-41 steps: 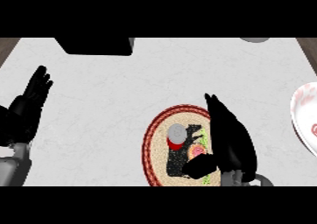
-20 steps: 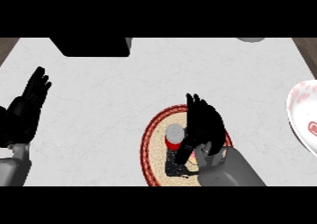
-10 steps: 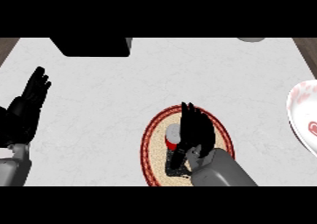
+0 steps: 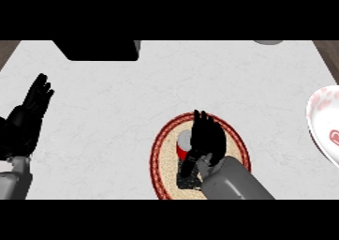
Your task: Pick the can from the placemat and place it in the bowl
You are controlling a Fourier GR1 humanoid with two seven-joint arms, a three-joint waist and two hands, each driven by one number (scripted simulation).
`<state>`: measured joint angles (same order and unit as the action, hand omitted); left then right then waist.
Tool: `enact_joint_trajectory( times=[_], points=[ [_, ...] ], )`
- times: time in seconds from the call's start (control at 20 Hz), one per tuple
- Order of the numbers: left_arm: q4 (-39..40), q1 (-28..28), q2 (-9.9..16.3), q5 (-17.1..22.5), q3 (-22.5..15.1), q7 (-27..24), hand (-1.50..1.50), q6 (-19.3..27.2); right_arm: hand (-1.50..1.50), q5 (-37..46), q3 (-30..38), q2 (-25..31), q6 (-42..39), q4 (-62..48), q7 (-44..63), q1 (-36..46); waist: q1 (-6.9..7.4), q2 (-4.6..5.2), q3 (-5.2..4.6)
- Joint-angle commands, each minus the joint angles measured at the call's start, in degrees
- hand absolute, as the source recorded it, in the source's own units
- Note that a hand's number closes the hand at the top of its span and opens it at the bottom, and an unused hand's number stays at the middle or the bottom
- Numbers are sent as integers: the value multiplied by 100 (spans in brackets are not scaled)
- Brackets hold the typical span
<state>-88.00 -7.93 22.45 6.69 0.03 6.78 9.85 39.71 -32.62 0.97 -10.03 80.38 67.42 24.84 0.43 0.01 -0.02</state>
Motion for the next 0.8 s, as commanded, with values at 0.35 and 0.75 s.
enact_joint_trajectory(
  times=[0.35, 0.75],
  points=[
    [-174, 138, -186, -113, 233, -58, 0, -161, 150, -520, -168, -93, 599, -623, 274, 383, 14, -3, 2],
    [236, -166, -262, -278, 279, 27, 0, -208, 150, 287, 114, -74, 762, -840, -76, 284, -47, -8, 1]
  ],
)
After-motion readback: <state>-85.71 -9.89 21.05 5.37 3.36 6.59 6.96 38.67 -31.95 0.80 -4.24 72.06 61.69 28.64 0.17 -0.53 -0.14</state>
